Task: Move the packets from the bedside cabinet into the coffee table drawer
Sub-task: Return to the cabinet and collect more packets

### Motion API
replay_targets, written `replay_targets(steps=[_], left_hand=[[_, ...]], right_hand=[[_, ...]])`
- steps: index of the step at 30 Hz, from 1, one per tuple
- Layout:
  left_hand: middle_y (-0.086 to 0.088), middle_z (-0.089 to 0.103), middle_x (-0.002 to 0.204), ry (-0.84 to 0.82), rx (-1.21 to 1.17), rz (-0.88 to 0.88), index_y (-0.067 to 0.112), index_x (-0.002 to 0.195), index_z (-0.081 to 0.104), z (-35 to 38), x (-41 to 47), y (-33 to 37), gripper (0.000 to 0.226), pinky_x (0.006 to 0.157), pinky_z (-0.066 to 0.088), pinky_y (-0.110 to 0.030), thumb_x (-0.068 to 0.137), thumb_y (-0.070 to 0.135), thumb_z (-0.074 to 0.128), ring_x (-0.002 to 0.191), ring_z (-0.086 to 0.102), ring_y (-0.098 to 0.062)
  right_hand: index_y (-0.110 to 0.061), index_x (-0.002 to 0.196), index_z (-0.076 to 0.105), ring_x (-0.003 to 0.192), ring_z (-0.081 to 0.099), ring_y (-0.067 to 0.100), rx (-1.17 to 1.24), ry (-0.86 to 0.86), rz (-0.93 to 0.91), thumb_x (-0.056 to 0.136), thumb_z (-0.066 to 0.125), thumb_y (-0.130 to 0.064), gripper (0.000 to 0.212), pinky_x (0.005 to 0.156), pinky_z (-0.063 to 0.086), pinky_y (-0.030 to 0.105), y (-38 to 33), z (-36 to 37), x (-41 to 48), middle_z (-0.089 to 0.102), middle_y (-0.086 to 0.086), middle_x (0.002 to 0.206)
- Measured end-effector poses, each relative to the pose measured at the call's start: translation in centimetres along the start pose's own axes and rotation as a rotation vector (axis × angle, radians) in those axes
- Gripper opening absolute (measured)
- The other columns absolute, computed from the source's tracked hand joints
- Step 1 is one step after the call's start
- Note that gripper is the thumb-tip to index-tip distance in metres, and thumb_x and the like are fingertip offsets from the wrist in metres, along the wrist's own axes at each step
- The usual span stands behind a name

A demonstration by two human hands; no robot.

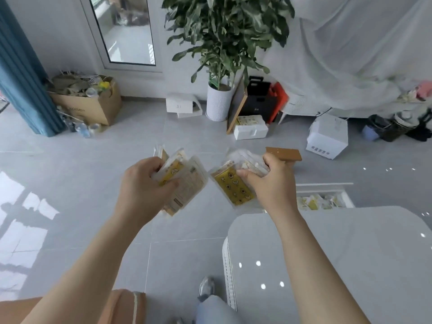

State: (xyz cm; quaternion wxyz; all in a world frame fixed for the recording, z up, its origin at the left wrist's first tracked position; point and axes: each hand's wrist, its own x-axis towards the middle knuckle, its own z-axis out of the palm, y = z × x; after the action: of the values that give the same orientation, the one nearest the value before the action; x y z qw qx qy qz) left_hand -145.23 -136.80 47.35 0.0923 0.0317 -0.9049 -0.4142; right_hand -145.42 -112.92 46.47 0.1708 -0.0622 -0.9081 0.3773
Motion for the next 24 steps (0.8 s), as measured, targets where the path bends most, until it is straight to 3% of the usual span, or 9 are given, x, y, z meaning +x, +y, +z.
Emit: replay_targets(steps=[3,10,16,24], left_hand=[[0.0,0.04,0.057,-0.042,0.013,0.007,0.006,0.06,0.043,2.3,4.8,0.1,0.031,0.047,0.025,-0.028,0.07,0.008,0.072,0.054,0.035,-0.018],[-0.003,0.043,0.059,-0.105,0.057,0.06,0.005,0.062,0.047,7.8,16.2,2.0,0.027,0.047,0.027,-0.029,0.071,0.011,0.072,0.055,0.037,-0.018],[-0.014,0.053,0.067,-0.177,0.048,0.087,0.003,0.066,0.052,12.1,24.3,2.8,0.023,0.05,0.031,-0.031,0.071,0.013,0.072,0.059,0.044,-0.023],[-0.007,0.057,0.069,-0.344,0.049,0.134,0.011,0.068,0.057,16.2,35.4,2.9,0.015,0.053,0.042,-0.037,0.071,0.014,0.071,0.066,0.052,-0.025]], right_hand=[[-0.017,0.067,0.041,0.057,0.04,0.015,0.011,0.012,0.04,0.073,0.079,-0.041,0.046,0.048,0.028,0.029,1.9,1.6,4.1,0.047,-0.003,0.06],[-0.016,0.067,0.04,0.057,0.041,0.016,0.004,0.048,0.123,0.074,0.078,-0.04,0.046,0.049,0.031,0.031,5.4,4.0,14.3,0.047,-0.006,0.058],[-0.015,0.074,0.053,0.067,0.057,0.022,-0.005,0.054,0.198,0.073,0.077,-0.042,0.037,0.057,0.048,0.04,8.1,5.3,21.3,0.06,-0.003,0.068],[-0.023,0.065,0.04,0.058,0.047,0.016,-0.066,0.117,0.332,0.073,0.079,-0.04,0.043,0.053,0.037,0.032,10.6,8.9,28.4,0.054,-0.007,0.062]])
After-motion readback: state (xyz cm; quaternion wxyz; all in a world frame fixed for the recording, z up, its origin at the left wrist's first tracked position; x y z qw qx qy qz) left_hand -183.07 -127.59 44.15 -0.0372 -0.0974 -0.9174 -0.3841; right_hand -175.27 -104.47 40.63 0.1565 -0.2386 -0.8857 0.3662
